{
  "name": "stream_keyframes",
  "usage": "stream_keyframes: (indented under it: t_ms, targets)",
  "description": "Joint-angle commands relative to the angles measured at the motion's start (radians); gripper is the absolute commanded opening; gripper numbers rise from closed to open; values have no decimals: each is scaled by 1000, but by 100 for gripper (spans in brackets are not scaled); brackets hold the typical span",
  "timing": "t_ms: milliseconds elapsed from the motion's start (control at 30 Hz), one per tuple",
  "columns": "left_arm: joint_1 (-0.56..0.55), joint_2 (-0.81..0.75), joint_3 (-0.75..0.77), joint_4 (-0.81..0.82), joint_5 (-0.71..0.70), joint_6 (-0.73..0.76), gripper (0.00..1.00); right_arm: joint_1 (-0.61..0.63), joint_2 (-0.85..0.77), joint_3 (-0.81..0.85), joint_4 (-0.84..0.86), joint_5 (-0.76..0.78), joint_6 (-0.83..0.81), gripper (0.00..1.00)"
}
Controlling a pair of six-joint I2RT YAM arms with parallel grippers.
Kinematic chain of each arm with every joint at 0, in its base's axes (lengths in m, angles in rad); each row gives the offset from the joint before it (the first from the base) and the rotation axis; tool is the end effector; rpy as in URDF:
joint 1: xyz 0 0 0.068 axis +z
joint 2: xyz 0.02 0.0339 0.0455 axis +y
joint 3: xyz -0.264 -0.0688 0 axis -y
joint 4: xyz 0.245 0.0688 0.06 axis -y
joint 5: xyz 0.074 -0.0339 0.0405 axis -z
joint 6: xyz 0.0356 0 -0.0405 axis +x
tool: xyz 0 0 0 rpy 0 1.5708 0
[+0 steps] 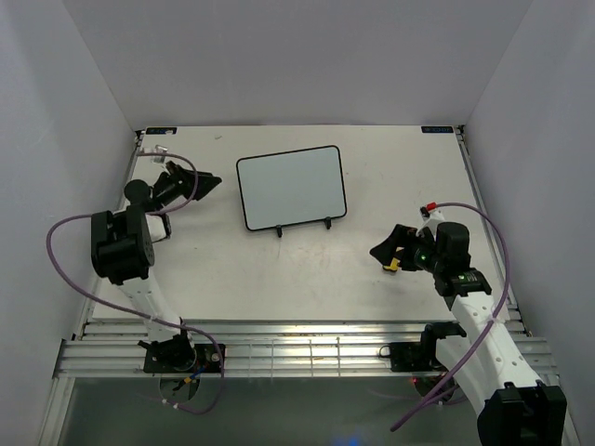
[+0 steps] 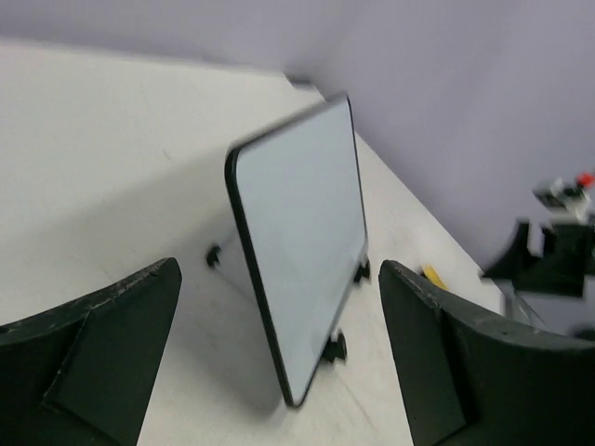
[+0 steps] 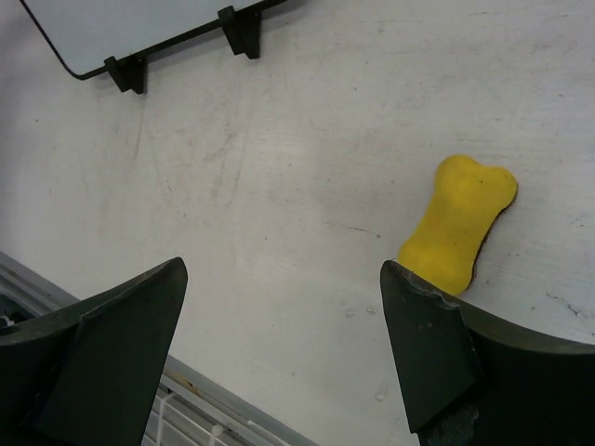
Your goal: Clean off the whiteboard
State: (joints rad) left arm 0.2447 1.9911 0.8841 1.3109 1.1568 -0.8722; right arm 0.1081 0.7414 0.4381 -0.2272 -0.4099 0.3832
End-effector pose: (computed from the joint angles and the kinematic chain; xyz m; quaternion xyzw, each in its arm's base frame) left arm 0.3741 0.0598 0.1801 0.0793 0.6730 -0.5287 0.5110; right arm 0.1665 0.0323 0.2219 0.0163 0.8554 0.2896 0.4290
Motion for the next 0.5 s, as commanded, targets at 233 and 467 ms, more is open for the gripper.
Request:
stream_keyframes:
  t_ms: [233,467]
  targets:
    - [5,-927,-261,-1057,-952,240,98,-1,0,31,19,122,33,90]
    - [4,-1391,-208,-1593,-913,381,98,1,-82,233,-274,300,-93,90]
